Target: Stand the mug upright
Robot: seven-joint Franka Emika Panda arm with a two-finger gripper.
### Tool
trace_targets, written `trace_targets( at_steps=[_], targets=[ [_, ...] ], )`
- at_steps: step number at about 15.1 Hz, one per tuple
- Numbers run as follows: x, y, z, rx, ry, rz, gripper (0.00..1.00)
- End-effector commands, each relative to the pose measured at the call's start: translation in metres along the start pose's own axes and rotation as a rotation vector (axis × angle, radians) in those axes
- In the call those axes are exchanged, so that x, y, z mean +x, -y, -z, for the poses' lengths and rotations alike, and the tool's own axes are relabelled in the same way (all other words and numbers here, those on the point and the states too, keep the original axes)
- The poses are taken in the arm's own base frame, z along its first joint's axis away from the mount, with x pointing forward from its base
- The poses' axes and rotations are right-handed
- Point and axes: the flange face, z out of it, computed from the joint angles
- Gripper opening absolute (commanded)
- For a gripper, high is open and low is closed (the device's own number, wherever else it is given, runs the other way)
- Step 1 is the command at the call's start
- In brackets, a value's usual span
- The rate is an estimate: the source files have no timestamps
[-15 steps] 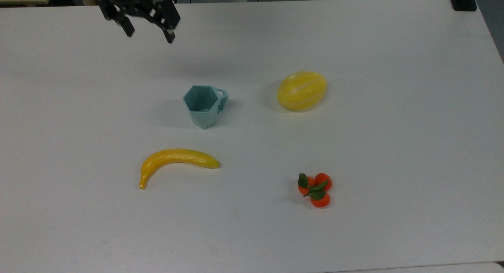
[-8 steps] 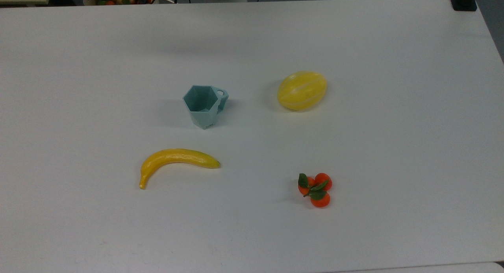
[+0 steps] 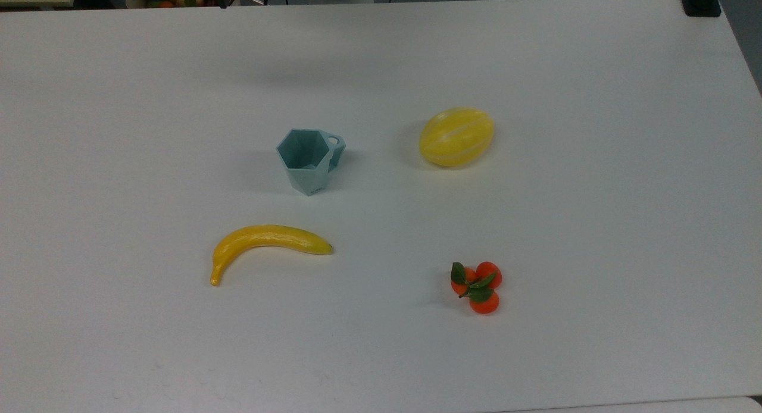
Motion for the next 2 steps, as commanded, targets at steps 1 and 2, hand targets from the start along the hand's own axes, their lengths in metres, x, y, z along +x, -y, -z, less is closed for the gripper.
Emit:
trace_targets(
  at_steps=[1,2],
  targets=[
    [-0.0043,-0.0046,0.004,-0.014,0.001,-0.017,1.0],
    [-0.0047,-0.0054,0.005,-0.013,0.0,-0.017,1.0]
  ],
)
